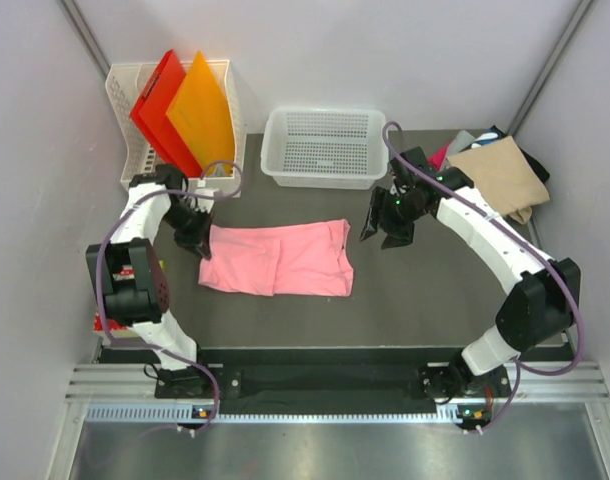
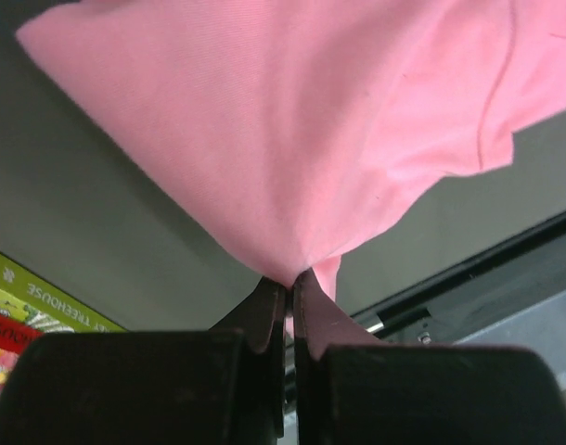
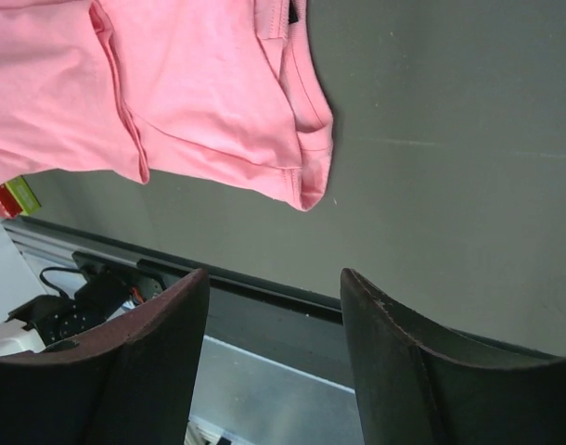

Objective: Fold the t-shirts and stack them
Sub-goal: Grab one side of the 2/3 rectangular tshirt with left arm, then fold the long partially folded tshirt into a neat square

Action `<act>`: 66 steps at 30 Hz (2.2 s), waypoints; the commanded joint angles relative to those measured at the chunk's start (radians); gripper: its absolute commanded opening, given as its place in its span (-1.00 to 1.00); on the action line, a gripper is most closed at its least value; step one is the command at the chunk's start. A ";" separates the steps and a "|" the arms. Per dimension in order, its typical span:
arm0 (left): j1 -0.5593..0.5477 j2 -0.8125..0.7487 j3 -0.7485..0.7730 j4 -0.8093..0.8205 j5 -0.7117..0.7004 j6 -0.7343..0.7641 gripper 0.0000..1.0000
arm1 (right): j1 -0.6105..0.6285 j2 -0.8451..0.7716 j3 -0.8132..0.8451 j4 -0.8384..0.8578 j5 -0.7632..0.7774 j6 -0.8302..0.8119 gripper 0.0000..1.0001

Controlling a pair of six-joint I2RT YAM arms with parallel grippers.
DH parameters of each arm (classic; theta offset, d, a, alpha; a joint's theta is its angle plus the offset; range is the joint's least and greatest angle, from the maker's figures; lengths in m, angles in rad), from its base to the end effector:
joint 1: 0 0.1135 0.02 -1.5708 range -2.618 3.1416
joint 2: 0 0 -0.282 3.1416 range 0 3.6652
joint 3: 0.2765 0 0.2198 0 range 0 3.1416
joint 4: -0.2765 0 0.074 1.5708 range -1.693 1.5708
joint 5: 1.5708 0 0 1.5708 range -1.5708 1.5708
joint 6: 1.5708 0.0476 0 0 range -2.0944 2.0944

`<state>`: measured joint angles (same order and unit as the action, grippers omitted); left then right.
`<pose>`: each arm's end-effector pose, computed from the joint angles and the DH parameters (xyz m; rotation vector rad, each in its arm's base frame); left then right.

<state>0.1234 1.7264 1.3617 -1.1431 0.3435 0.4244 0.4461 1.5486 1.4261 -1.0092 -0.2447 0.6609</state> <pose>0.2899 0.0198 0.2541 0.4586 2.9166 -0.4679 0.2495 0.1321 0.3204 0.2261 2.8206 0.6277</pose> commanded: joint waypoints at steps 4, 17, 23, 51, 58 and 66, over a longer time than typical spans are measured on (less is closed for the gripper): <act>-0.117 0.036 0.256 -0.185 0.090 -0.038 -1.00 | -0.032 -0.088 -0.026 0.040 -0.027 -0.035 0.17; -0.494 0.238 0.576 -0.219 0.083 -0.206 -1.00 | -0.144 -0.252 -0.191 0.014 -0.045 -0.081 0.17; -0.616 0.314 0.637 -0.219 0.094 -0.262 -1.00 | -0.176 -0.300 -0.234 0.006 -0.051 -0.098 0.17; -0.841 0.573 0.838 -0.202 0.147 -0.292 -0.28 | -0.215 -0.334 -0.282 -0.008 -0.065 -0.110 0.16; -0.809 0.480 0.837 -0.219 0.146 -0.291 0.98 | -0.215 -0.331 -0.263 -0.008 -0.071 -0.098 0.18; -0.509 0.238 0.604 -0.138 0.224 -0.285 0.98 | -0.120 -0.260 -0.296 0.154 -0.151 -0.015 0.22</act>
<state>-0.5636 2.1666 2.0926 -1.3239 0.5095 0.1326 0.2581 1.2472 1.1366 -0.9939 -0.3405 0.5896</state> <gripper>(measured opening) 0.991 0.601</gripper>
